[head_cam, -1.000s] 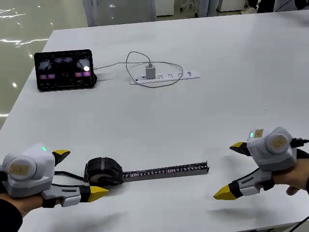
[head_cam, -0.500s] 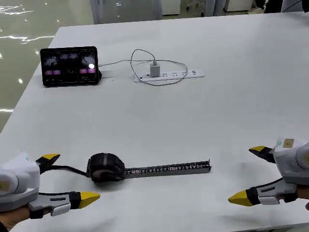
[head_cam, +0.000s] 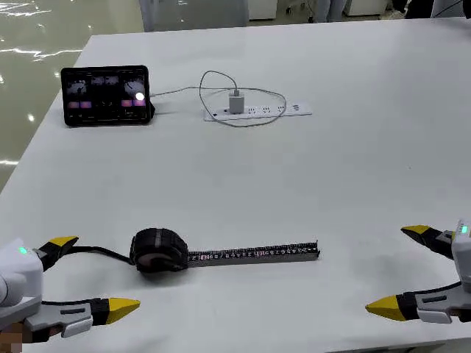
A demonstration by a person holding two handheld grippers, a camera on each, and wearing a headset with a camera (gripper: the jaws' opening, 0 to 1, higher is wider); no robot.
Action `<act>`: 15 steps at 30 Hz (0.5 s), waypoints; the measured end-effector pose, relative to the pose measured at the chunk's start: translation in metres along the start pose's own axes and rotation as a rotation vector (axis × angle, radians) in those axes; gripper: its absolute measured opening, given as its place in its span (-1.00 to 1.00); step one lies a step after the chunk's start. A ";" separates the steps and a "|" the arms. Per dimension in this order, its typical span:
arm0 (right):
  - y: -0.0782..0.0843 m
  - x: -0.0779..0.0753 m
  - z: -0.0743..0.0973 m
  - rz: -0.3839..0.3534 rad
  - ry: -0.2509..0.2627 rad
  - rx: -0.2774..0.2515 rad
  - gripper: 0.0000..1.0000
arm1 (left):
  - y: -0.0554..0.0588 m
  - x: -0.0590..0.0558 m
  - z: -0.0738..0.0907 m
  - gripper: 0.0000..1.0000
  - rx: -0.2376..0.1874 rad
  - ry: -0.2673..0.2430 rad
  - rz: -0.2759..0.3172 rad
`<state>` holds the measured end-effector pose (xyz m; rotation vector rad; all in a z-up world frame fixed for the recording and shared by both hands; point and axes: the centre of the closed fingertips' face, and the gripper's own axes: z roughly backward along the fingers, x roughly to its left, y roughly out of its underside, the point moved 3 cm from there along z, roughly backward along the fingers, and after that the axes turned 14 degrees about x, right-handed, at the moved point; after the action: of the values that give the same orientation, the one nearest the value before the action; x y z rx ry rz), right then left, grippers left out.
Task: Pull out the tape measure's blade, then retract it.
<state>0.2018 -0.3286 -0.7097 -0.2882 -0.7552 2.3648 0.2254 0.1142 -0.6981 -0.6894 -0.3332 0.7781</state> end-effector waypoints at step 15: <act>0.019 0.005 0.007 -0.027 0.006 -0.007 0.98 | 0.016 -0.002 0.006 0.98 -0.004 -0.025 0.020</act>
<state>0.1857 -0.3409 -0.7157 -0.2855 -0.7606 2.3350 0.2126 0.1228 -0.7047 -0.6884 -0.3508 0.8061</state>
